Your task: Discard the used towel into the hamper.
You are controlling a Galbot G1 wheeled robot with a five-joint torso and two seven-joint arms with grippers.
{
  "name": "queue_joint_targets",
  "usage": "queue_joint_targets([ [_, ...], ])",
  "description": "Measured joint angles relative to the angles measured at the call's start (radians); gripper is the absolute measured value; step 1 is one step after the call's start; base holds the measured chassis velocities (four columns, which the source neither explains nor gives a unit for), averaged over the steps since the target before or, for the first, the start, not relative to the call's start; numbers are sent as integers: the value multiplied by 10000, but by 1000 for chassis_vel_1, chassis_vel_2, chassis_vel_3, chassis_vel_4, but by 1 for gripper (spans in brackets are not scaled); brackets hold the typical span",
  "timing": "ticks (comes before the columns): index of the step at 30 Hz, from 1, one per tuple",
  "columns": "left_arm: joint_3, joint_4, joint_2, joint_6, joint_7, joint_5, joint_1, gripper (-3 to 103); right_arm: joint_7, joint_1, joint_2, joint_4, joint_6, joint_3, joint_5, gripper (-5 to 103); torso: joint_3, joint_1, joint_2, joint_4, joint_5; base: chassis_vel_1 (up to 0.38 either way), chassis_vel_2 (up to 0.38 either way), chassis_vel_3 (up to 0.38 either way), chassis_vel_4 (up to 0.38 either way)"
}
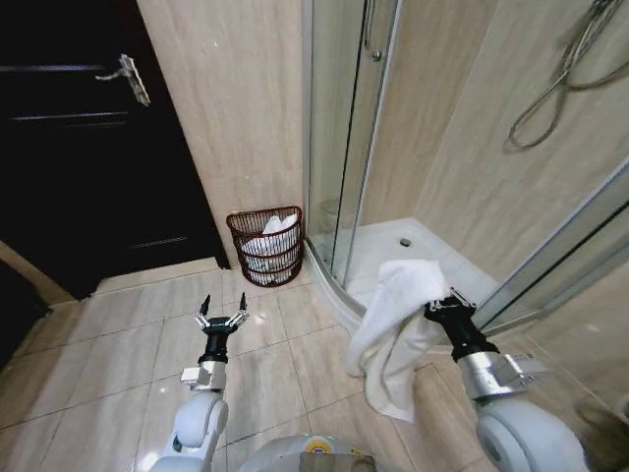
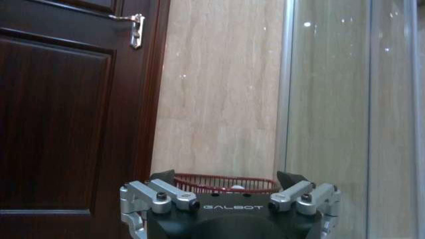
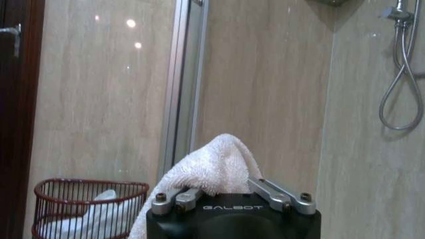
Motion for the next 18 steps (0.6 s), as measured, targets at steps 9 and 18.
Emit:
queue_joint_targets([
  [9, -27, -146, 198, 1, 1, 64, 255, 100, -265, 68, 332, -2, 260, -441, -528, 8, 0, 0, 0, 0, 1, 10, 9, -13, -12],
  [18, -105, -195, 121, -91, -2, 187, 493, 100, -305, 228, 374, -1, 262, -594, -569, 8, 0, 0, 0, 2, 0, 79, 78, -75, -75],
])
